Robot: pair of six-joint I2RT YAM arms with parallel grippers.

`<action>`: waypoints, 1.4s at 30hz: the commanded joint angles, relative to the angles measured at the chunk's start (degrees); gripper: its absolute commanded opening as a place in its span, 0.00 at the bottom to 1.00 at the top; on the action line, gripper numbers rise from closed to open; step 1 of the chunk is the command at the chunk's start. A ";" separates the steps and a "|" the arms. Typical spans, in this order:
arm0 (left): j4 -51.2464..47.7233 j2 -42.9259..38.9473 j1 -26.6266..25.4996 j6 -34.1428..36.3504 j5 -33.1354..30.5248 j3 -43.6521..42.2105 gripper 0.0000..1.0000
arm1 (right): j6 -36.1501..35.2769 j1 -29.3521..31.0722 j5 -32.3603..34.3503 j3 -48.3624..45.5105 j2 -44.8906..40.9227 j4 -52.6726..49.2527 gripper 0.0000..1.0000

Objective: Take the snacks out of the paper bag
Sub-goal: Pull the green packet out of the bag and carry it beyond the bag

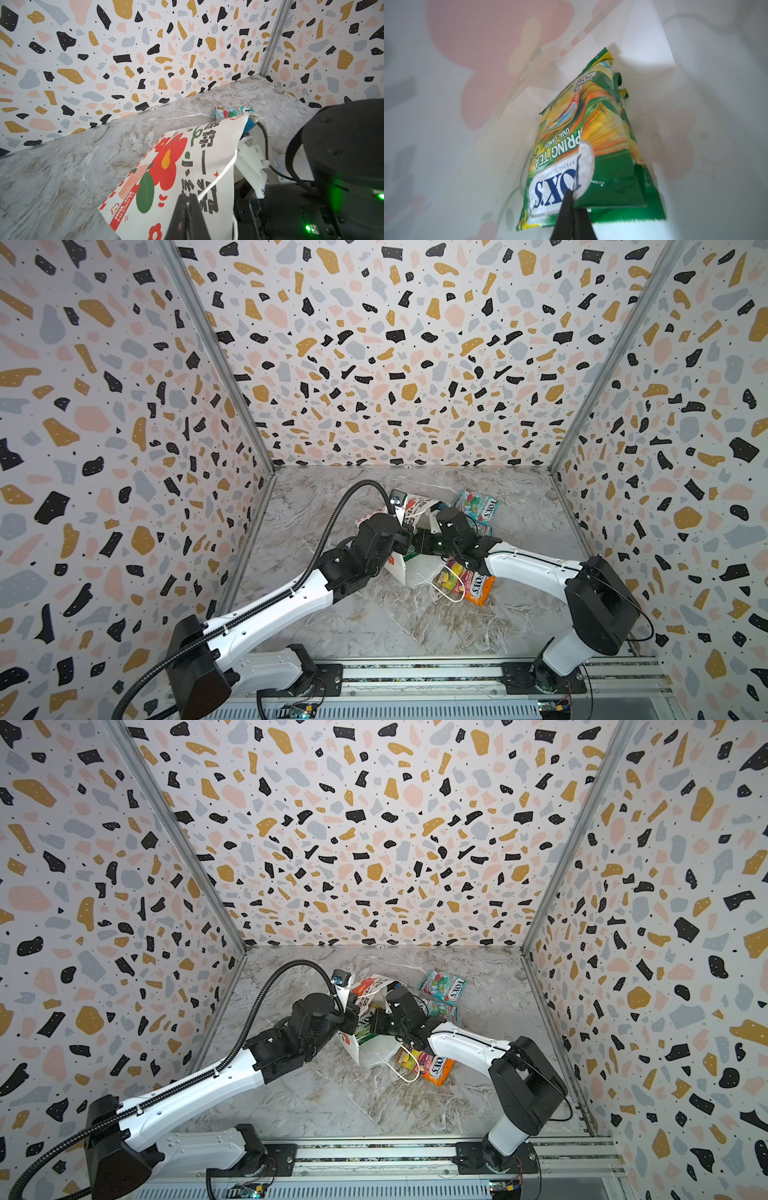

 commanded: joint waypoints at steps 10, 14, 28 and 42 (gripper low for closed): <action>0.60 -0.93 0.09 -0.55 -2.67 1.21 0.00 | -11.64 0.13 -3.32 -3.62 -13.51 -7.60 0.00; 0.60 -0.79 0.03 -0.70 -2.75 1.20 0.00 | -14.96 0.20 -4.54 -3.59 -18.05 -10.18 0.00; 0.66 -0.70 0.04 -0.64 -2.59 1.14 0.00 | -23.75 0.08 -4.54 0.13 -31.01 -20.04 0.00; 0.60 -0.53 0.08 -0.71 -2.42 1.11 0.00 | -26.54 0.12 1.48 7.38 -39.77 -25.30 0.00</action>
